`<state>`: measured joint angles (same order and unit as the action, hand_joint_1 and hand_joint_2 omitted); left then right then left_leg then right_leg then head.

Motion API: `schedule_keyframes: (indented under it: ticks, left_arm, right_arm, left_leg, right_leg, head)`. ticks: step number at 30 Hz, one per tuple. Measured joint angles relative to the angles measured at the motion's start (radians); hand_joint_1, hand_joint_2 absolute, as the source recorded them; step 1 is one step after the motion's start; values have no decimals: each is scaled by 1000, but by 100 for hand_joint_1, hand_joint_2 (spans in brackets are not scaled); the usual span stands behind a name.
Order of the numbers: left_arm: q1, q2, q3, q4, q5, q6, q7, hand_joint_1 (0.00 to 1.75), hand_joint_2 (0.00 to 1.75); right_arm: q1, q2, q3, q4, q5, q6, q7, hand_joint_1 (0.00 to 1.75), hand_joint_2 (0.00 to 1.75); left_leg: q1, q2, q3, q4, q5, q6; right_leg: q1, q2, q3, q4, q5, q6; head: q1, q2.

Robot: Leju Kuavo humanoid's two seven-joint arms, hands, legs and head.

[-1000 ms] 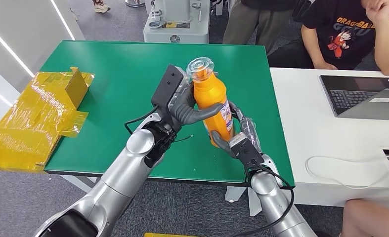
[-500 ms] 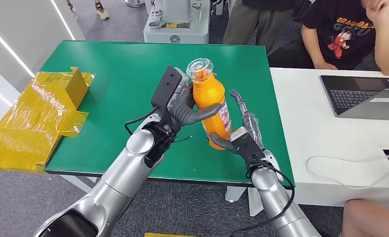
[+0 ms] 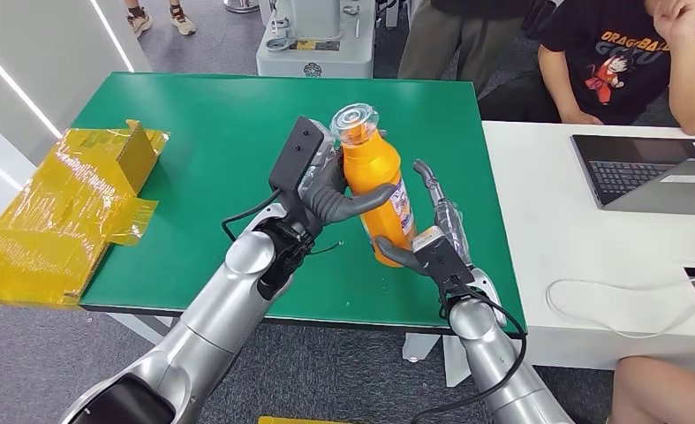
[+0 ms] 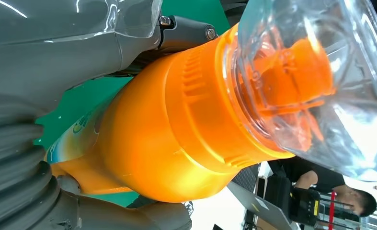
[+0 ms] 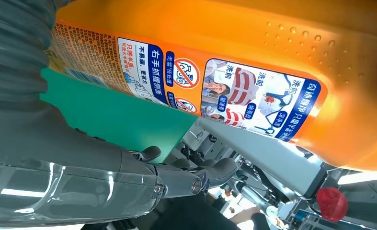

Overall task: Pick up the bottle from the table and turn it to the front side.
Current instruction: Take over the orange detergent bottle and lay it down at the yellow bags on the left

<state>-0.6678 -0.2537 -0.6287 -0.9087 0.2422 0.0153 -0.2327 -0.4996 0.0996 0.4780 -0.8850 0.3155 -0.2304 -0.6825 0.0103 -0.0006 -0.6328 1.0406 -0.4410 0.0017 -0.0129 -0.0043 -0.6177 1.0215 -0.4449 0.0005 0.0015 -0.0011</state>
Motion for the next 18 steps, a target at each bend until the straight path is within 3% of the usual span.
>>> schedule_keyframes:
  ticks: [12,18]
  left_arm:
    - [1,5,7,0,12,21,-10,175,175]
    - [3,40,56,-10,-5,105,-40,175,175]
  right_arm:
    - [6,0,2,-15,-8,-36,-5,0,175]
    - [75,-2,4,-173,-81,-75,10,0,175]
  left_leg:
    - [0,0,0,0,0,0]
    - [0,1,0,0,0,0]
  right_leg:
    - [0,0,0,0,0,0]
    - [0,1,0,0,0,0]
  head:
    - [0,0]
    - [0,0]
